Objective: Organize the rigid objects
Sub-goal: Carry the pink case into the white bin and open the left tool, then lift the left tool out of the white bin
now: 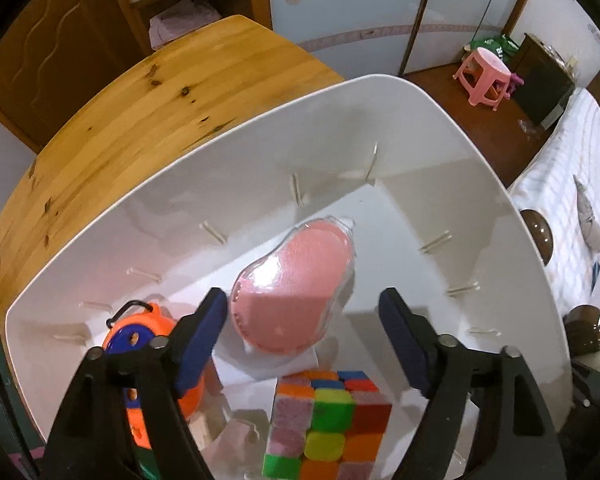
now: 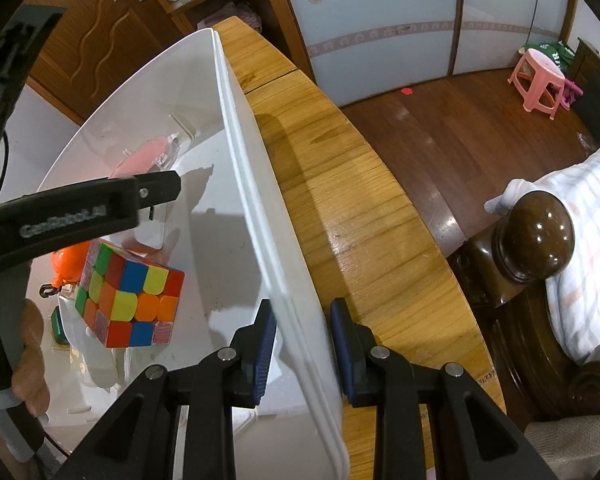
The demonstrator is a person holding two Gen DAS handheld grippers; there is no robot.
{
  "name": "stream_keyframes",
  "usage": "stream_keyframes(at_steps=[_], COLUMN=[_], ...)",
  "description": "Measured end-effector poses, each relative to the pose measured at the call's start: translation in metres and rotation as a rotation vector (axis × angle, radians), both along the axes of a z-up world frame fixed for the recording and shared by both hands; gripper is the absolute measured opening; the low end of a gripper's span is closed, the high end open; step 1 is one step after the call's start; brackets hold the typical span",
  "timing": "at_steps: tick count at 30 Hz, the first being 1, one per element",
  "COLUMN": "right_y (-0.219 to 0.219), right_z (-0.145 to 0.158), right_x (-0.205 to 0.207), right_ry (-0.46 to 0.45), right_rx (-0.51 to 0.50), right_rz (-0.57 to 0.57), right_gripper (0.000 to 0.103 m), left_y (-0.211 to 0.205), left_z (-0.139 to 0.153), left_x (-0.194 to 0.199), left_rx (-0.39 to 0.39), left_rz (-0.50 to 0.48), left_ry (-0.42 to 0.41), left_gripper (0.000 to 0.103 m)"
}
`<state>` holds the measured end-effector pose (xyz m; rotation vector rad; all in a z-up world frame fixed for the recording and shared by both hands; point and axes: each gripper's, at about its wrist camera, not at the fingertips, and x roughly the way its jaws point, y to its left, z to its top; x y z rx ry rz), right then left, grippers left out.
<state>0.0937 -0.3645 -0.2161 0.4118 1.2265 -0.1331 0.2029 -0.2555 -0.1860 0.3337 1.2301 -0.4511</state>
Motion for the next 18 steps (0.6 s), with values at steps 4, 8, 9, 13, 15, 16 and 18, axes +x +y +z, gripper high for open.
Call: stream_keyframes(at_steps=[4,8,9,13,15,16,18], right_y=[0.000,-0.001,-0.001,-0.002,-0.003,-0.002,-0.002], right_z=[0.000,0.000,0.000,0.001,0.001,0.001,0.001], right_x=[0.000,-0.001,-0.002,-0.001,-0.001,-0.001,-0.001], right_ry=[0.000,0.003,0.003,0.006,0.006,0.007,0.010], right_rx=[-0.002,-0.004,-0.003,-0.002,-0.004,-0.006,-0.011], right_rz=[0.001,-0.002,-0.003,-0.007,-0.007,-0.008,-0.009], right_gripper=[0.028,0.028,0.028,0.028,0.028,0.028,0.028], left_y=[0.003,0.017,0.021,0.041,0.057,0.063,0.082], left_z=[0.013,0.036,0.043,0.065,0.080,0.085,0.097], left_x=[-0.003,-0.006,-0.006,-0.006,-0.007,-0.008,-0.010], left_rx=[-0.023,-0.073,-0.088,-0.129,-0.144,-0.144,-0.145], left_rz=[0.018,0.042,0.049,0.077,0.101,0.109,0.133], left_ry=[-0.017,-0.039,-0.046,-0.064,-0.083,-0.090,-0.112], left_gripper=[0.083,0.088,0.090,0.090,0.090,0.090,0.090])
